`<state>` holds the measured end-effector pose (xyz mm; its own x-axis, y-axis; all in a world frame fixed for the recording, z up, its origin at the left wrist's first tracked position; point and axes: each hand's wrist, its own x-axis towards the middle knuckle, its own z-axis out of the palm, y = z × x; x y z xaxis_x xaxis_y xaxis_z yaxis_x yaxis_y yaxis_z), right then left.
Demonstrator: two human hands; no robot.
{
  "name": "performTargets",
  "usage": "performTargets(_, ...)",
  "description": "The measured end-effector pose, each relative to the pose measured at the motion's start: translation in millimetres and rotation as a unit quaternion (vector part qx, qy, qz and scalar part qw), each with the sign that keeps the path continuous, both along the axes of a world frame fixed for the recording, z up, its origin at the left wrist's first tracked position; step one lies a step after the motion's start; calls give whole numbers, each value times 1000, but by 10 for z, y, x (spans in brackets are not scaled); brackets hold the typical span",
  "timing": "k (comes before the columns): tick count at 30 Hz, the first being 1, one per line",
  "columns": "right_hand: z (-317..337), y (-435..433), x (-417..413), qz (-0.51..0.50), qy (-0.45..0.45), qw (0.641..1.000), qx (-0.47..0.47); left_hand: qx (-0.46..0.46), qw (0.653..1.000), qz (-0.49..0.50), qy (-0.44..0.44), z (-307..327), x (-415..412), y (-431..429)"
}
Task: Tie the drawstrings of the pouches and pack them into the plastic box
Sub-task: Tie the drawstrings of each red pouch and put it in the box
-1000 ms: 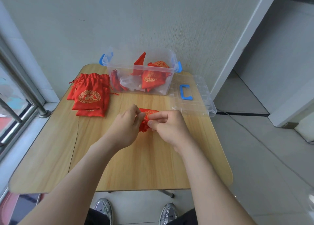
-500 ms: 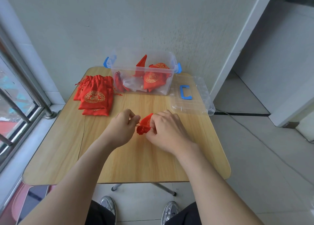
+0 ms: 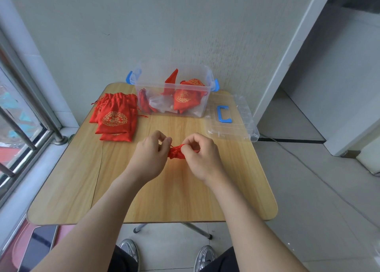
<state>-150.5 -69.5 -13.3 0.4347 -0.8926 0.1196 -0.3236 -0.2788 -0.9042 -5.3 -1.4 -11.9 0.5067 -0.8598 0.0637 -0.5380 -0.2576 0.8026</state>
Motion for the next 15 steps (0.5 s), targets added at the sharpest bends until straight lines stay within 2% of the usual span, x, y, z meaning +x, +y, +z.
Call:
performTargets(4, 0, -9, 11, -13, -11, 999, 32, -15, 1000, 4, 2, -6, -51, -13)
performTargets(6, 20, -1, -5, 1, 32, 999, 31, -21, 1000, 4, -6, -11, -41, -18)
performTargets(11, -5, 8, -8, 46, 195, 977, -67, -25, 998, -10, -49, -50, 12, -22)
performTargets(15, 35, -5, -19, 43, 224, 963, -144, -23, 997, -21, -67, -67, 53, -34)
